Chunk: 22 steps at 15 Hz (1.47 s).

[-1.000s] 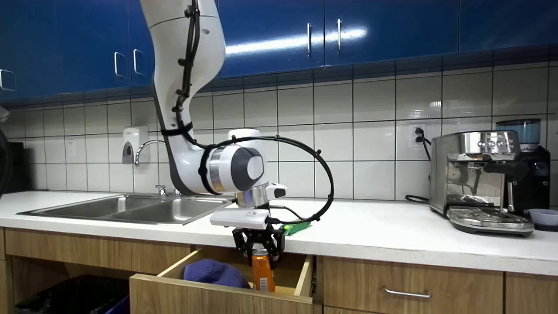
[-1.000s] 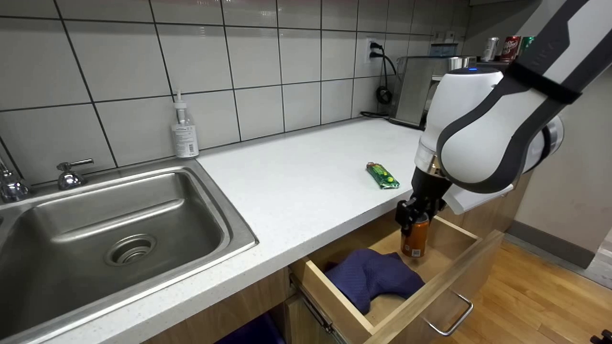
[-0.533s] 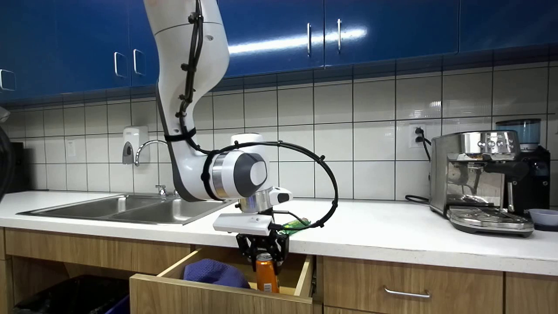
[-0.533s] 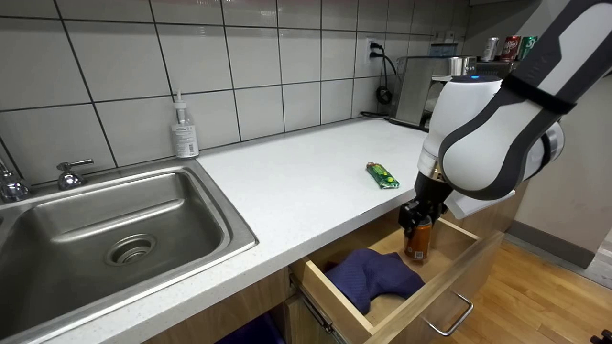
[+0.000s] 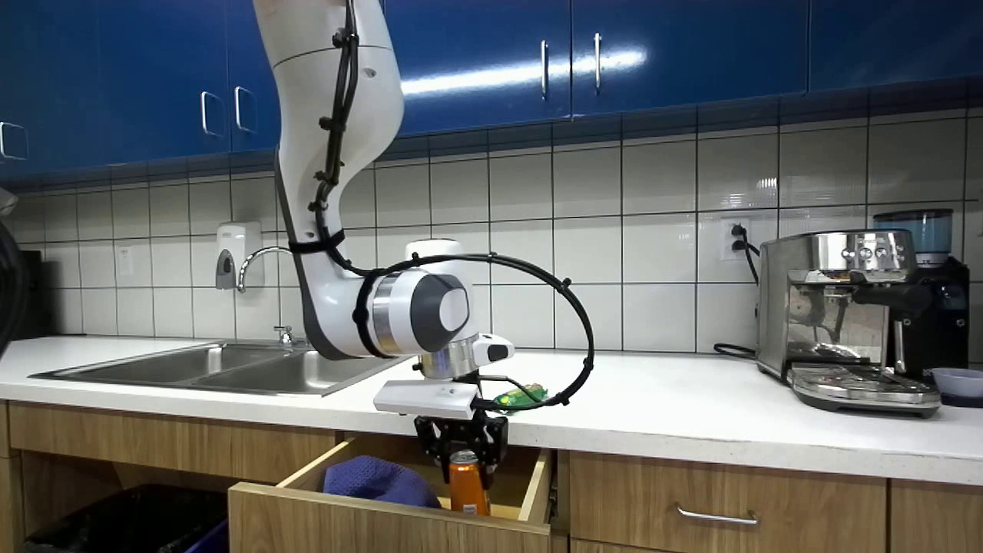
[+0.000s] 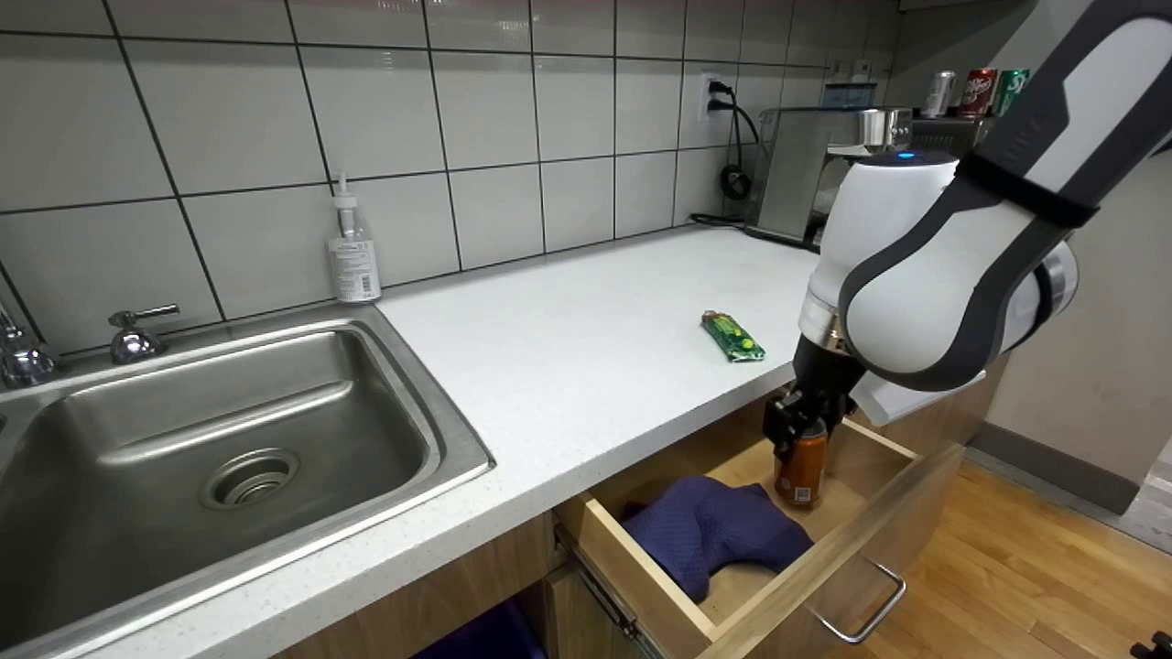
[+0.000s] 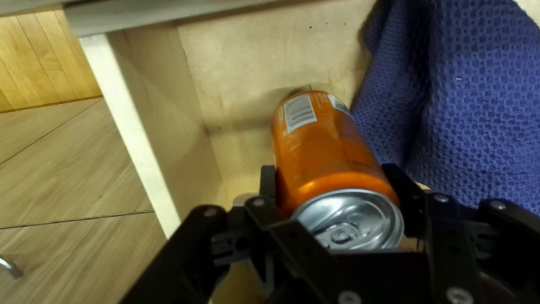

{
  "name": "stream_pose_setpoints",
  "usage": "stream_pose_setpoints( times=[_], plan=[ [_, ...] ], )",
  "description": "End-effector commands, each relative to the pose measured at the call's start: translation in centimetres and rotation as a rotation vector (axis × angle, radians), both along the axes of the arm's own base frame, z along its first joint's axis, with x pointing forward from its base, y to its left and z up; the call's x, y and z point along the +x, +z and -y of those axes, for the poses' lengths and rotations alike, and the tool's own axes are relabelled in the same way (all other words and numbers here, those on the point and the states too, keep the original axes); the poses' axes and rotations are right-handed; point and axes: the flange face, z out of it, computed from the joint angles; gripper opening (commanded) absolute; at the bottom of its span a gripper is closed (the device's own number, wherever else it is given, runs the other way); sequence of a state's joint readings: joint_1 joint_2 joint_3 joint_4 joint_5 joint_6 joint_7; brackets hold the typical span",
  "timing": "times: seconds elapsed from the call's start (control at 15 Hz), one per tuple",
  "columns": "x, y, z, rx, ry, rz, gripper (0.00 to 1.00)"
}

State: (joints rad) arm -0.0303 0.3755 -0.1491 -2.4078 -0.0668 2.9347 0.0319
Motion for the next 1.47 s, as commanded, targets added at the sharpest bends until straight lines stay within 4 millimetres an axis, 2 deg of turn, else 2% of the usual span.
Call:
stream_pose_setpoints(
  times=[0.0, 0.07, 0.13, 0.27, 0.6, 1.07, 1.4],
  plan=[
    [0.2, 0.5, -0.1, 0.000, -0.020, 0.016, 0.88],
    [0.2, 0.6, -0.1, 0.000, -0.019, 0.015, 0.89],
    [0.2, 0.7, -0.1, 0.003, -0.018, 0.016, 0.96],
    [0.3, 1.4, -0.2, 0.005, -0.013, 0.020, 1.00],
    [0.5, 3.9, -0.6, 0.010, -0.001, 0.051, 1.00],
    [0.5, 8.6, -1.9, 0.028, 0.026, 0.099, 1.00],
    [-0.3, 11.2, -2.9, 0.066, 0.037, 0.038, 1.00]
  ],
)
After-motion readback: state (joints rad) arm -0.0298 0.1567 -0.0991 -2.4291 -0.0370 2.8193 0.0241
